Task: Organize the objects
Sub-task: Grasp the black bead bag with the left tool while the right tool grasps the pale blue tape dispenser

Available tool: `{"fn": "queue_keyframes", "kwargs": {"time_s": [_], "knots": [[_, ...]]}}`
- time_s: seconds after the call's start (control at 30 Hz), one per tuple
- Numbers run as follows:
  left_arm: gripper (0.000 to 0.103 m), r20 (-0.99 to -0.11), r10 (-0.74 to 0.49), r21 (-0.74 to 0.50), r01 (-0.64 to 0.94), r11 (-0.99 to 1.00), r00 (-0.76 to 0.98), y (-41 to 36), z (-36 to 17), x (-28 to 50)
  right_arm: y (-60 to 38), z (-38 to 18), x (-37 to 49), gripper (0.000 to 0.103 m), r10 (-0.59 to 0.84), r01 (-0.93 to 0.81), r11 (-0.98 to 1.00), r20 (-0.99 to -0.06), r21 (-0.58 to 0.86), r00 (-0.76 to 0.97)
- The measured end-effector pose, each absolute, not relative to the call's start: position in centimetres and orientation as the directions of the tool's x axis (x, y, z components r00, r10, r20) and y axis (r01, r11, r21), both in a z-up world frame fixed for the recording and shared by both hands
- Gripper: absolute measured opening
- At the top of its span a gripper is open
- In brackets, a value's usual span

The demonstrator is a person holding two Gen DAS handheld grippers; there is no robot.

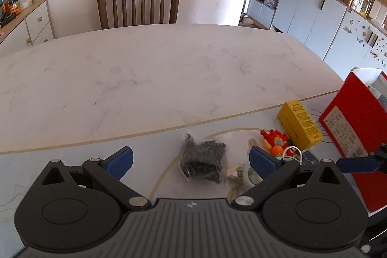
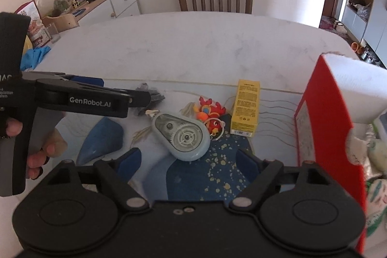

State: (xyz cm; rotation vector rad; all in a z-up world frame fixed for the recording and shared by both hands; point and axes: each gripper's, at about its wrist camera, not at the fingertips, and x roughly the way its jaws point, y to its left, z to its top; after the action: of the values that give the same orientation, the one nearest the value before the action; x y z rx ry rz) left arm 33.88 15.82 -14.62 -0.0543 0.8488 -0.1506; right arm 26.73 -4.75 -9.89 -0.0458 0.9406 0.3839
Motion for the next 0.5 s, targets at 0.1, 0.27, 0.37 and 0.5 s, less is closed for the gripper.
{"fn": "queue_keyframes", "kwargs": {"time_s": [0.1,0.27,0.37,0.5], "knots": [[0.103,-0.750,-0.146,-0.100,0.107,0.989,0.646,15.8,-15.0,34.5,-4.5,-10.8,27.4,0.079,0.298,-0.346,0.930,-0.803,0.123,0.517],[0.103,-0.753,-0.141,-0.089,0.113,0.990,0.643,15.7,-15.5,35.3,-4.2,-12.0,28.3,0.075,0.306,-0.357,0.925,-0.813,0.130,0.496],[0.103,-0.754,-0.141,-0.090,0.112,0.990,0.642,15.6,-15.8,35.5,-4.0,-12.4,28.4,0.073,0.309,-0.365,0.922,-0.817,0.132,0.486],[0.102,-0.759,-0.125,-0.075,0.105,0.992,0.639,15.4,-16.0,35.7,-3.6,-12.7,28.6,0.073,0.312,-0.373,0.919,-0.817,0.129,0.485]]}}
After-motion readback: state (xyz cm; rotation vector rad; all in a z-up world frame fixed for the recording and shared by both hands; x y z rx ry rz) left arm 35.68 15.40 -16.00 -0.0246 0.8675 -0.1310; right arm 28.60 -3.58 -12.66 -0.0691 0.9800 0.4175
